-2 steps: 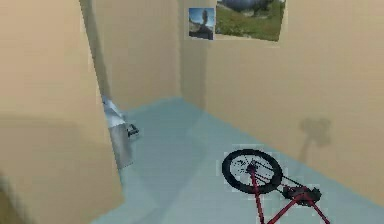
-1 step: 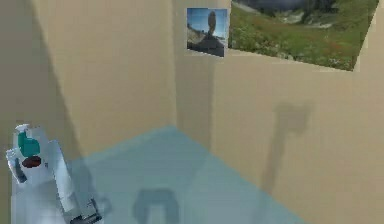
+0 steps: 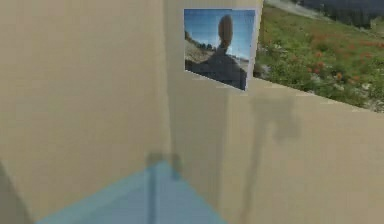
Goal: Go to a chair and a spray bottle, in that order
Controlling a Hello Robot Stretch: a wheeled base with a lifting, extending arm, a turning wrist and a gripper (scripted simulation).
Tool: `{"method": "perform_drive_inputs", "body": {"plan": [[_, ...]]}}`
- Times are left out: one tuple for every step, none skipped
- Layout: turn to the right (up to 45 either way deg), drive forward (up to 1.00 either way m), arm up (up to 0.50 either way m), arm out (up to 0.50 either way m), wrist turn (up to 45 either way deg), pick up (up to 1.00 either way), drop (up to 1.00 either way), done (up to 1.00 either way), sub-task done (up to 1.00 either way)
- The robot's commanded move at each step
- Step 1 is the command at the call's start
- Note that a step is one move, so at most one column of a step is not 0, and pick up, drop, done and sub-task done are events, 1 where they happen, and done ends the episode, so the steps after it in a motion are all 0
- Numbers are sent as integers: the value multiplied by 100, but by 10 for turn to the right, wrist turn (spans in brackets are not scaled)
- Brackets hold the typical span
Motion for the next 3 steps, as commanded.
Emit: {"method": "perform_drive_inputs", "body": {"plan": [[-450,0,0,0,0,0,0,0,0],[-210,0,0,0,0,0,0,0,0],[0,0,0,0,0,0,0,100,0]]}}
